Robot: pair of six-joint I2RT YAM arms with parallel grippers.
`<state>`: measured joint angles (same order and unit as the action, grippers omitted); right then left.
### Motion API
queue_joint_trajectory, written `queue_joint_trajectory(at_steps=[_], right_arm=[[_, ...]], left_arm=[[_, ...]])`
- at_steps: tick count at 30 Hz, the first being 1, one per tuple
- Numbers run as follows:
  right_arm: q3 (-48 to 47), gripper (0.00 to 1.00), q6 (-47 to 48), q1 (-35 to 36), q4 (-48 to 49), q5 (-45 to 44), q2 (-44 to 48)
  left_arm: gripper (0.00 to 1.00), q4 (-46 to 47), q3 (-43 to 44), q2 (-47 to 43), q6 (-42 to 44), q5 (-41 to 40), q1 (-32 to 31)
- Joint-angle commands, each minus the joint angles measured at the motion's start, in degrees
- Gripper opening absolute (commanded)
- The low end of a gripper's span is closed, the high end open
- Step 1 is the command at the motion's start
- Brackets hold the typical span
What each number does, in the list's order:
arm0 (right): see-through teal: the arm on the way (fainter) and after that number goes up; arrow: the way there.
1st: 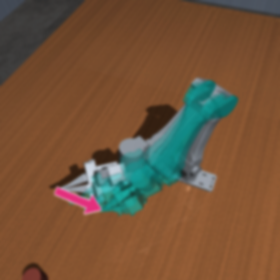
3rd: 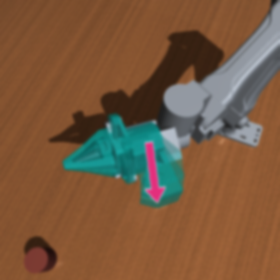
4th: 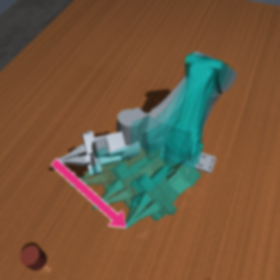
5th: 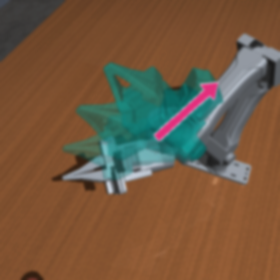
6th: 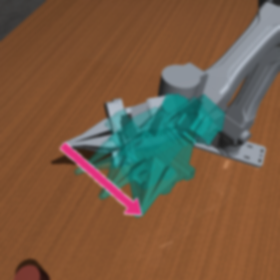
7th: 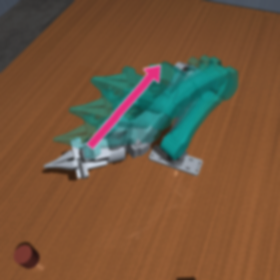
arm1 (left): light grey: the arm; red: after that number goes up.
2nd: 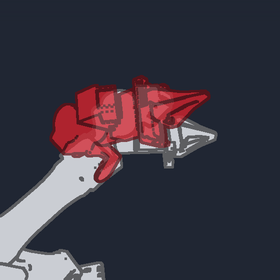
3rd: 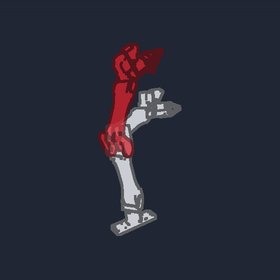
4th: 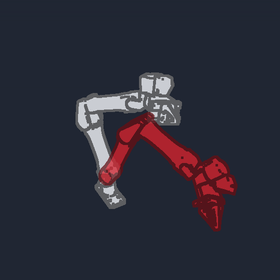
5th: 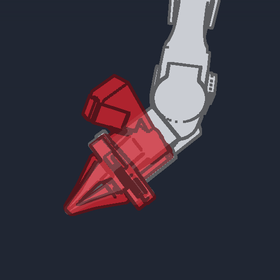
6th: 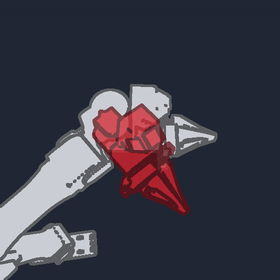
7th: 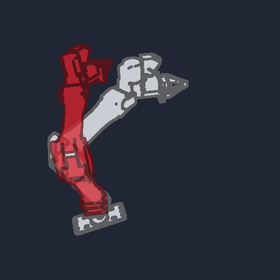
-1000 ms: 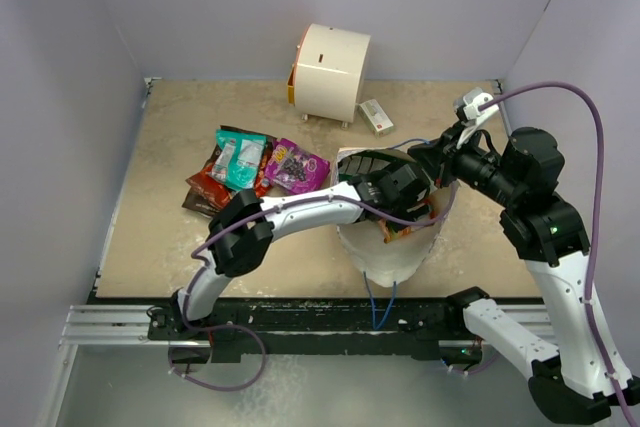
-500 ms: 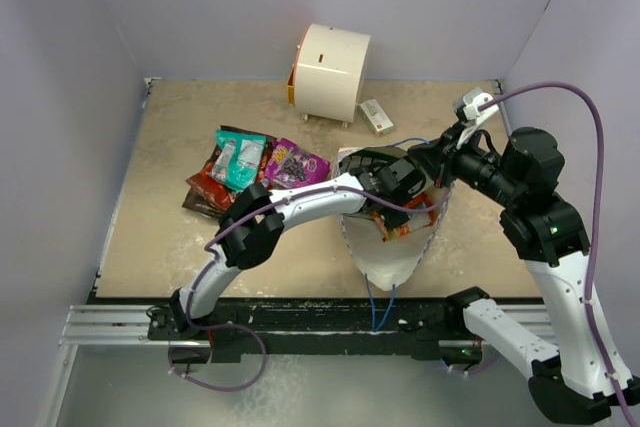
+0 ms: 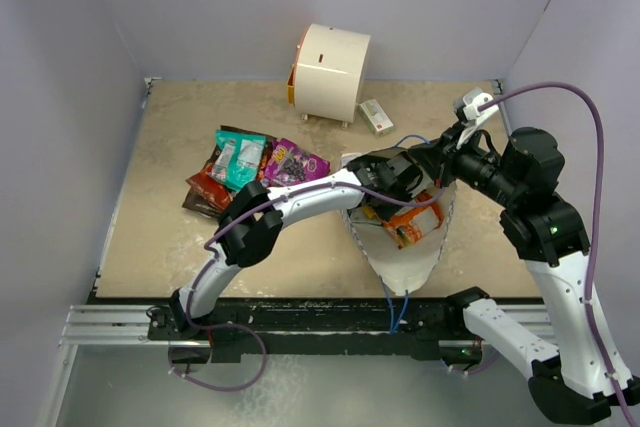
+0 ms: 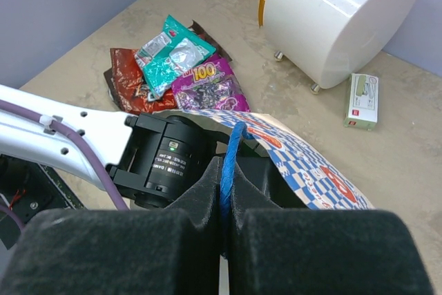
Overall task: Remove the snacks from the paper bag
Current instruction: Take out the snack from the paper bag.
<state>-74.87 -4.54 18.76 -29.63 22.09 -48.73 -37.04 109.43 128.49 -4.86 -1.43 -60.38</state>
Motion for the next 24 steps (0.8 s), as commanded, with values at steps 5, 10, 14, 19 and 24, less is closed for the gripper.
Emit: queue_joint_trajectory(at_steps=[5,10,14,19,24], right_arm=[[-2.11,0.00,0.48,0.31,2.91,-0.02,0.61],[-2.12,0.00,0.54,0.31,2.90,-3.99,1.07],[-2.30,0.00,0.46,0.31,3.26,-7.00,1.42],[-2.38,0.00,0.28,0.31,3.90,-10.97,1.87],[-2.30,0.00,0.38,0.31,4.80,-13.20,2.41]], left_arm=[[0.00,-2.29,3.77,-2.95,-4.11,2.11,-0.23],[0.00,-4.77,3.04,-6.02,-4.33,2.99,-0.34],[0.00,-5.59,0.61,-9.51,-4.12,4.55,-0.35],[0.00,-6.91,-0.04,-13.19,-5.12,5.41,-1.06],[0.00,-9.89,-0.56,-15.81,-5.39,4.26,-4.07]])
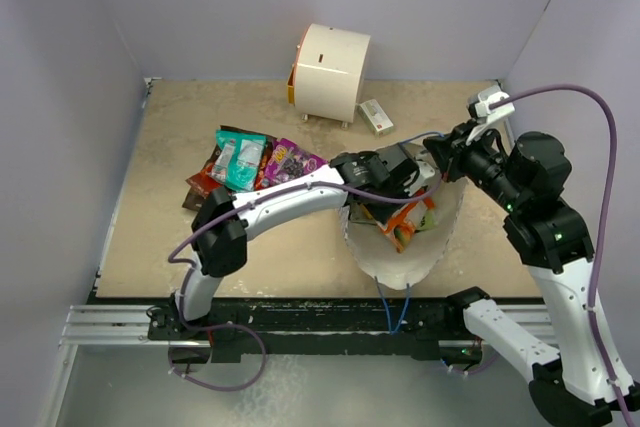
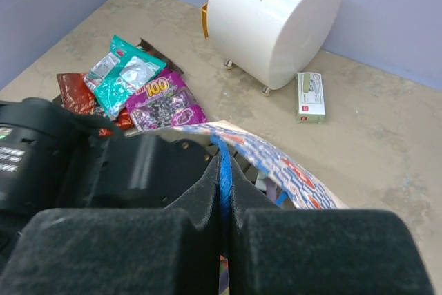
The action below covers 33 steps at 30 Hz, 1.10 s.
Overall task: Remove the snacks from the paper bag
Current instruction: Take out the snack from the paper bag.
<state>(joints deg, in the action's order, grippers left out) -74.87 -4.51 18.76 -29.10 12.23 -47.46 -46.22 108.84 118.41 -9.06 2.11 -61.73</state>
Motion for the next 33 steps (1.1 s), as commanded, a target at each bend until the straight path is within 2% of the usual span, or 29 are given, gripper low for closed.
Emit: queue_joint_trajectory(at_steps=[1,5,13,22,28,33], right_arm=[[-2.28,0.00,0.54,0.31,4.43,-3.74,1.14],[-2.37,0.00,1.49,0.31,4.32,-5.78,1.06],[-2.22,0.00,1.53,0.31,4.85,-10.53,1.67],[-1.67,0.00,0.65,0.35,6.05,-10.38,1.38],[-0.94,0.00,0.32,0.31,5.99,-10.85,1.28],[-1.35,0.00,0.28,0.31,6.41,-12.90,0.60]], left_arm=[[0.00,-1.53,-0.25,-6.45,-1.07,-0.13,-3.48],[0.00,-2.71,-3.11,-10.44,-1.86,-2.65,-5.45],[0.00,-2.72,-8.05,-19.50,-3.95,-2.08,-6.03],[0.00,-4.26,-7.80,-30.35,-2.97,-3.78,-6.03],[0.00,-4.59,-3.56,-39.20,-3.52,-17.68,-5.55],[0.00,-4.40,0.63,-41.67,-4.24,-29.50,-3.40]])
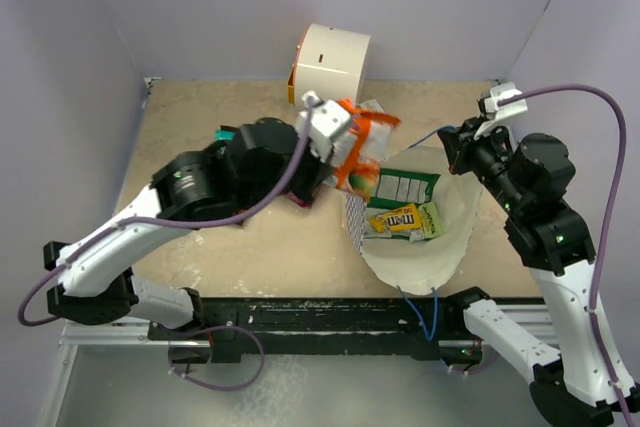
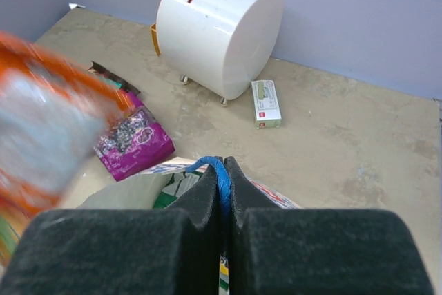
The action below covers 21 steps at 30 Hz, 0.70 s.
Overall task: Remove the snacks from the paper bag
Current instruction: Take out the snack from the paper bag, then place the snack at the center of the board.
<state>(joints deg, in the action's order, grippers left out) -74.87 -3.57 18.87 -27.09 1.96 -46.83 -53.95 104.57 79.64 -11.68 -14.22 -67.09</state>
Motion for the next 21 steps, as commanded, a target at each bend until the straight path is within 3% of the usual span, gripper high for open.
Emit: queue_joint_trajectory(at_steps=[1,7,10,15,21], right_arm=[[-1.52,0.00,-0.65,0.20,4.18,-3.04,-0.28],[-2.29,0.00,-0.82,0.20,2.67,-3.98,-0.78],[-2.00,0.00,-0.91,0.20,2.78,-3.81,-0.41],[-1.86,0.00,-0.66,0.20,3.52,-1.91,-0.15],[-1.27,0.00,-0.47,0.20,4.04,0.70,0.23]], left_arm=[[0.00,3.09,5.34,-2.68,-1.67,-14.57,2.78],[0.00,-2.12,7.43,1.14,-5.66,-18.40,11.23],[0.00,-1.23,4.40,0.94,-4.12,-13.28,18.99],[0.00,0.33,-5.49,-1.20,2.06,3.49,37.22],[0.00,7.94,-20.62,-5.44,15.14,2.53,45.87]])
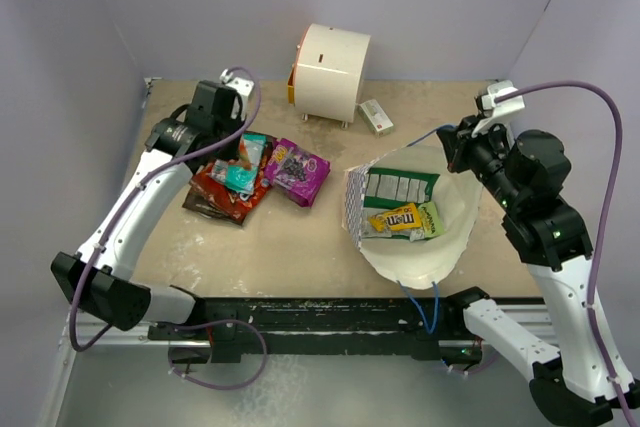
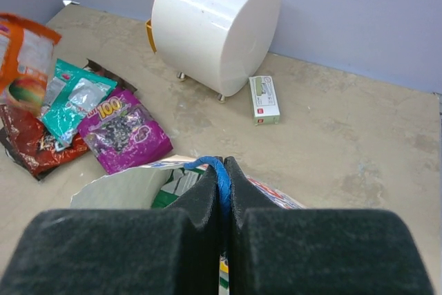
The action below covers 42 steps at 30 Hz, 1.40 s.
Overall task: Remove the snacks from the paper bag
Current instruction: Place the snack at the center of the board.
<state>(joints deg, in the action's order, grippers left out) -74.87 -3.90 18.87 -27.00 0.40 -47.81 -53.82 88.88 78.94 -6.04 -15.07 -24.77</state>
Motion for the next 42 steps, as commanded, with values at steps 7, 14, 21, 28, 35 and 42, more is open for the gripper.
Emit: queue_joint_trajectory(at_steps=[7,14,21,28,35,42], right_arm=[[-1.54,0.00,-0.03,0.20,3.91,4.87,1.03],[-1.07,0.00,0.46,0.20,2.76,5.55,1.87],[-0.94,0.00,0.83,0.20,3.09,5.57,2.26],[-0.92,0.00,0.61,0.20,3.70,5.13,2.46],[-1.34,0.00,0.65,0.20,3.05,4.43,2.94],[-1.36,0.00,0.62,0.20,3.97,3.11,2.74]], left_arm=[[0.00,14.53,-12.18,-0.69,14.92,17.83,13.61],[0.00,19.18,-13.69,1.84,19.08,29.45,18.78],[0.00,12.96,-10.61,12.02,20.97,30.12,21.35],[0.00,10.72,-8.26,19.09,19.51,27.53,22.40],[0.00,10.55,-7.63,20.26,18.80,21.85,22.40],[0.53,8.81,-6.43,19.37,15.11,15.32,22.40]])
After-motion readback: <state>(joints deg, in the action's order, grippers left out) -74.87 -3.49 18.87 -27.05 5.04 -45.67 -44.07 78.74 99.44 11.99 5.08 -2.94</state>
